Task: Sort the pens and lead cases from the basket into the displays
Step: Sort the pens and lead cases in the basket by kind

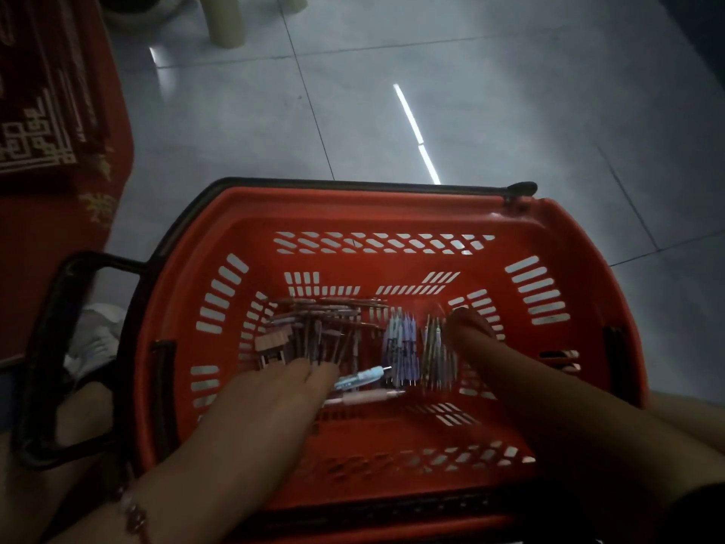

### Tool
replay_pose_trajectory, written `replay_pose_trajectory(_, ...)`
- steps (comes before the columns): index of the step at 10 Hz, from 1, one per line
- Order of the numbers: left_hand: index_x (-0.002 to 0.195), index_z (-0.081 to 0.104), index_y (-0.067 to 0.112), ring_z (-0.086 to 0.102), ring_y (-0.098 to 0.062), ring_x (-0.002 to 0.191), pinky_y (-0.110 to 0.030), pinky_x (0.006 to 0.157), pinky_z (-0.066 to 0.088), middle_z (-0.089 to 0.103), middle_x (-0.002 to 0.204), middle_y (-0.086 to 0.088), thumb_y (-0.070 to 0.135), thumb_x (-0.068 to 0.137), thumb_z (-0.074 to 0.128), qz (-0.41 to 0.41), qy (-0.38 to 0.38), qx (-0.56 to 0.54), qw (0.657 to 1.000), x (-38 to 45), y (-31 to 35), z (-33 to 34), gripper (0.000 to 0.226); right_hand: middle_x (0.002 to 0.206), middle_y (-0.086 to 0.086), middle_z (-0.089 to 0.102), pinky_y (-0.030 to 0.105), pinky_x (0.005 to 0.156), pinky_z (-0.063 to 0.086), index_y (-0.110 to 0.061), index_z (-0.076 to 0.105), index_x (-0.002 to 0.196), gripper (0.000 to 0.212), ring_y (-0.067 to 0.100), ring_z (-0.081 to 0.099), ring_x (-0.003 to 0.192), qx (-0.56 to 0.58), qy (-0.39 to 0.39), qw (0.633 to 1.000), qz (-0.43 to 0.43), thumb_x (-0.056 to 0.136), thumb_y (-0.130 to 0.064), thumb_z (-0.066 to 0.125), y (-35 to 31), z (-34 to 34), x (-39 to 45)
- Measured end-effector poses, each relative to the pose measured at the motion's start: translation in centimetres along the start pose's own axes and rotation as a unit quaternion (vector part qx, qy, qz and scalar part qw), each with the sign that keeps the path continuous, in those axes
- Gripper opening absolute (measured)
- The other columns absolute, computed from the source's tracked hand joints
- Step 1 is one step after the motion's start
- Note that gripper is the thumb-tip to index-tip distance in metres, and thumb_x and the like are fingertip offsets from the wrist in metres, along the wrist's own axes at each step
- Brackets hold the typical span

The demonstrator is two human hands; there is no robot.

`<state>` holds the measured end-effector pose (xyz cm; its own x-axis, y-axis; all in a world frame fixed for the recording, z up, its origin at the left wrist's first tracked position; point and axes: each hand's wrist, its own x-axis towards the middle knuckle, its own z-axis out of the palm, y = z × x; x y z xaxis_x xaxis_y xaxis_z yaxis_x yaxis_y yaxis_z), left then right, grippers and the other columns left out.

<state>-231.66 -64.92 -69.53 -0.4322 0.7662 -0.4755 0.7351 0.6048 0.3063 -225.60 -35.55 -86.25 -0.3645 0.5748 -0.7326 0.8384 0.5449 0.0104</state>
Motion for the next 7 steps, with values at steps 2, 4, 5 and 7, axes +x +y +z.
replay_pose_trajectory(2, 0.141, 0.043, 0.026, 0.061, -0.021, 0.102, -0.038, 0.081, 0.053, 0.061, 0.118, -0.002, 0.029, 0.079, 0.077, 0.05, 0.024, 0.089, 0.995, 0.3, -0.3, -1.8, 0.071, 0.106, 0.007, 0.067, 0.024, 0.065, 0.049, -0.013, 0.057, 0.123, 0.03, 0.021, 0.067, 0.092, -0.116, -0.027, 0.987, -0.105, 0.104, -0.031, 0.042, -2.3, -0.3, 0.0)
replay_pose_trajectory(4, 0.12, 0.066, 0.013, 0.061, -0.024, 0.069, -0.037, 0.056, 0.048, 0.063, 0.082, -0.003, 0.009, 0.047, 0.09, 0.097, 0.15, 0.105, 0.978, 0.1, -1.1, -0.8, 0.076, 0.103, 0.023, 0.065, 0.026, 0.072, 0.056, -0.007, 0.065, 0.113, 0.034, 0.024, 0.062, 0.09, 0.223, -0.419, 0.856, -0.205, 0.1, -0.037, 0.053, -6.5, -7.1, -11.7)
replay_pose_trajectory(5, 0.124, 0.063, 0.011, 0.06, -0.024, 0.071, -0.037, 0.058, 0.047, 0.062, 0.084, -0.003, 0.012, 0.062, 0.081, 0.124, 0.201, 0.124, 0.964, -0.2, -0.7, -0.9, 0.065, 0.096, 0.009, 0.069, 0.028, 0.073, 0.054, -0.01, 0.067, 0.107, 0.023, 0.017, 0.065, 0.084, 0.247, -0.5, 0.79, -0.254, 0.101, -0.028, 0.053, -5.8, -8.4, -16.1)
replay_pose_trajectory(7, 0.125, 0.063, 0.011, 0.064, -0.025, 0.07, -0.034, 0.055, 0.049, 0.067, 0.088, -0.005, 0.014, 0.062, 0.081, 0.132, 0.211, 0.124, 0.961, -0.8, 0.6, -1.8, 0.067, 0.071, -0.002, 0.064, 0.02, 0.06, 0.046, -0.008, 0.067, 0.094, 0.017, 0.008, 0.056, 0.062, 0.27, -0.389, 0.846, -0.243, 0.1, -0.014, 0.052, -2.7, -9.8, -18.0)
